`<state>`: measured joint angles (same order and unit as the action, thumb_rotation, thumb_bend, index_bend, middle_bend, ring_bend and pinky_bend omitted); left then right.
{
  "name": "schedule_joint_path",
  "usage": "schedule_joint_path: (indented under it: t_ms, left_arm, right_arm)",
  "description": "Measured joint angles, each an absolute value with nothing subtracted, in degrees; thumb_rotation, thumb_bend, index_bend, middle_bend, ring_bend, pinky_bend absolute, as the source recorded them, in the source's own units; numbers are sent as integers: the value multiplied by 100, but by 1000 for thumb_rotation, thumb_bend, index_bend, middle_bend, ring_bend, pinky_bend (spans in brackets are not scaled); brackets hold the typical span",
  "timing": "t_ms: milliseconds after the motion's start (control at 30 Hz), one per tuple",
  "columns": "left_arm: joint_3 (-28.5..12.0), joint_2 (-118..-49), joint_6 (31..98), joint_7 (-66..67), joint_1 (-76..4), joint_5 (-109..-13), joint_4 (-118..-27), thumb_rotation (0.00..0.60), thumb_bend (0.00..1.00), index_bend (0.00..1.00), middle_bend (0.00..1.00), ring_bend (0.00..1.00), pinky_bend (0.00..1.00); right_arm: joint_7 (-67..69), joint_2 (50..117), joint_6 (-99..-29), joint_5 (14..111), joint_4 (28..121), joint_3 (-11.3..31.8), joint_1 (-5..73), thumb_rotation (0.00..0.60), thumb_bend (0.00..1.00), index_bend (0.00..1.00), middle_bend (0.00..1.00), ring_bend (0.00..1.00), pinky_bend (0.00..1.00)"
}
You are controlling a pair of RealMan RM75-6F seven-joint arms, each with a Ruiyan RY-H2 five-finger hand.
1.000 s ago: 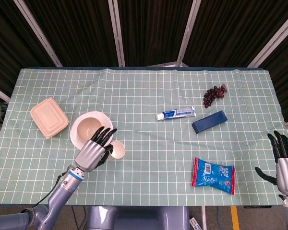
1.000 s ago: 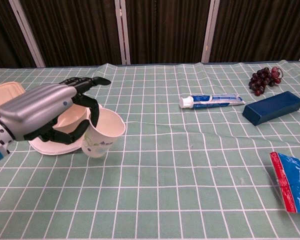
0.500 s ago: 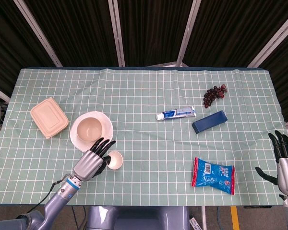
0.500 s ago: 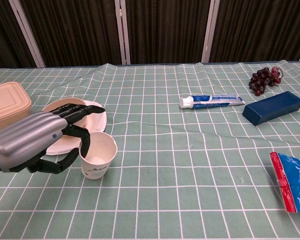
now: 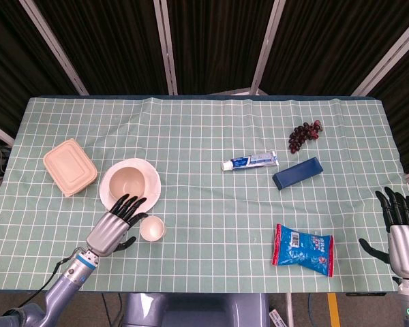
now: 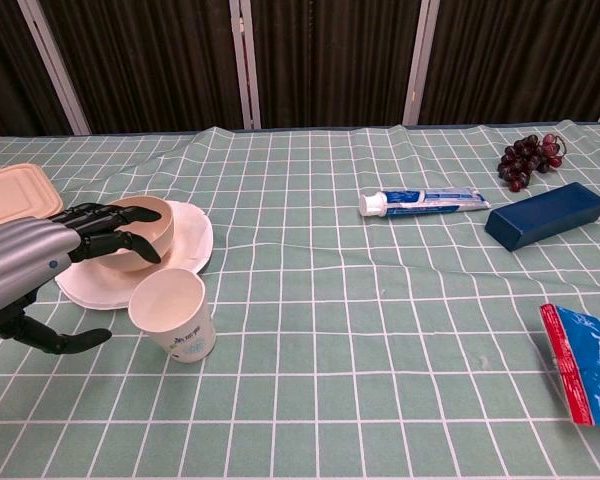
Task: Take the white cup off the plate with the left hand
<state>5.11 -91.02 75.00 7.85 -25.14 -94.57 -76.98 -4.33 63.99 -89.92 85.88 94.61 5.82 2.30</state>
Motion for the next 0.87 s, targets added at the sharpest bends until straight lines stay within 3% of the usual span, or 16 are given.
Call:
schedule_joint_path:
  t_ms: [367, 600, 867]
  left_arm:
    - [378, -8673, 7979, 1069, -2278, -9442, -8034, 600, 245, 91, 0, 0, 0]
    - [321, -8098, 8823, 1702, -1653, -9239, -8349, 600, 69, 2, 0, 0, 0]
    - [341, -7357, 9246, 1536, -931, -8720, -8478, 600, 33, 0, 0, 0, 0]
  right_arm:
    - [-414, 6406, -8881, 8536, 9377, 583, 265, 600, 38, 27, 0, 0, 0]
    - [-487, 6440, -8680, 8493, 9281, 551, 341, 600, 37, 26, 0, 0, 0]
    - [-743, 6575, -8631, 8593, 9194, 494, 406, 600, 34, 26, 0, 0, 0]
